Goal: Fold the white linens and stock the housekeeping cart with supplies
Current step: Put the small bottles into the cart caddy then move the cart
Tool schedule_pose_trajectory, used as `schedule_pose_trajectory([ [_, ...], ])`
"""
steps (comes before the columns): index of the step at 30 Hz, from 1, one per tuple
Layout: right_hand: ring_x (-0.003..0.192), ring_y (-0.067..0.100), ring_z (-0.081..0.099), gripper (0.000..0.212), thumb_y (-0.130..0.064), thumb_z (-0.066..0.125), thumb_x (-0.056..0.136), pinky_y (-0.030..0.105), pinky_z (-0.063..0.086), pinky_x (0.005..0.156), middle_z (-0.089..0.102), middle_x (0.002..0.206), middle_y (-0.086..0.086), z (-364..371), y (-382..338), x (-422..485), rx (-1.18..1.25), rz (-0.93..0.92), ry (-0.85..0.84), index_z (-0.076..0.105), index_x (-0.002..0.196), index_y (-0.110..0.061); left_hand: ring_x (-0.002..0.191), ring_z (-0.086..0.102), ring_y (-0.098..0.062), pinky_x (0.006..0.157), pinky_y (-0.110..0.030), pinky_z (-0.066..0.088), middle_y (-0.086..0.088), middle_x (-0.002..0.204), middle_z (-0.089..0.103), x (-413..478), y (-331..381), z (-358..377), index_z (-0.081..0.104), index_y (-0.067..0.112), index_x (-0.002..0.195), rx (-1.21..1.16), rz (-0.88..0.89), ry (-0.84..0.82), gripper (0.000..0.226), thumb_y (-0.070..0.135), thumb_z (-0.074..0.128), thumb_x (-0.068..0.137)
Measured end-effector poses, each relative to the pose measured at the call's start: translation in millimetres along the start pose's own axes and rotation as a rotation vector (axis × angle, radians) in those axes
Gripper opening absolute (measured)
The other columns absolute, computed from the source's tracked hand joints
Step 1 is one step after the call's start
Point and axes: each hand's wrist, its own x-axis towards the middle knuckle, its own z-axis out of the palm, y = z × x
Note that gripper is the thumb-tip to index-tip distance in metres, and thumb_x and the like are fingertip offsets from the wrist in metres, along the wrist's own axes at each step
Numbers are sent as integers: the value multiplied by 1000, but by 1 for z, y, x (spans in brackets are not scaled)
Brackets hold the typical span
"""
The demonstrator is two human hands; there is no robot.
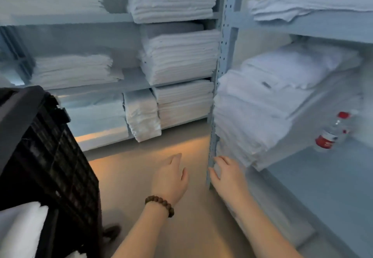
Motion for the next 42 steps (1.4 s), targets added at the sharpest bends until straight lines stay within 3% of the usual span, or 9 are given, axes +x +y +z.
schedule_pose_trajectory([
  [7,118,23,50,41,-32,55,91,34,40,98,56,126,2,-72,94,-46,-90,246,122,56,128,-16,103,61,-21,77,-29,46,0,128,59,7,112,68,45,21,138,-61,276,-133,50,37,48,91],
  [11,123,20,46,42,-34,54,92,32,37,102,53,132,1,-106,143,-69,-101,358,185,55,130,-16,108,59,-22,85,-31,47,-3,126,60,5,176,105,48,17,137,-139,397,-174,51,33,54,89],
  [18,124,22,46,39,-31,55,92,30,37,101,52,132,2,-164,229,-94,-110,475,221,56,128,-15,117,54,-19,96,-31,44,-3,132,56,-4,277,160,49,15,136,-225,498,-241,48,30,54,90],
  [23,123,18,45,41,-32,53,92,27,36,100,50,134,-3,-196,280,-94,-133,478,208,53,131,-19,116,55,-22,92,-35,47,-4,133,55,-5,336,190,48,16,137,-228,505,-264,50,31,54,90],
  [26,122,20,48,41,-30,54,91,32,39,100,52,132,0,-208,301,-92,-142,453,234,55,130,-17,117,56,-24,91,-36,49,-3,136,54,-2,358,205,47,14,138,-242,514,-273,51,30,54,91],
  [32,123,19,46,43,-33,52,93,32,39,100,49,135,-2,-216,333,-65,-142,463,208,51,134,-19,132,42,-17,106,-31,38,3,147,42,25,380,234,33,20,146,-211,480,-331,54,37,44,96],
  [42,120,19,48,44,-30,59,90,30,42,95,52,132,-1,-205,380,19,-105,517,252,54,131,-17,125,48,-19,102,-31,41,1,142,48,109,382,280,39,16,143,-223,556,-330,53,34,48,94],
])
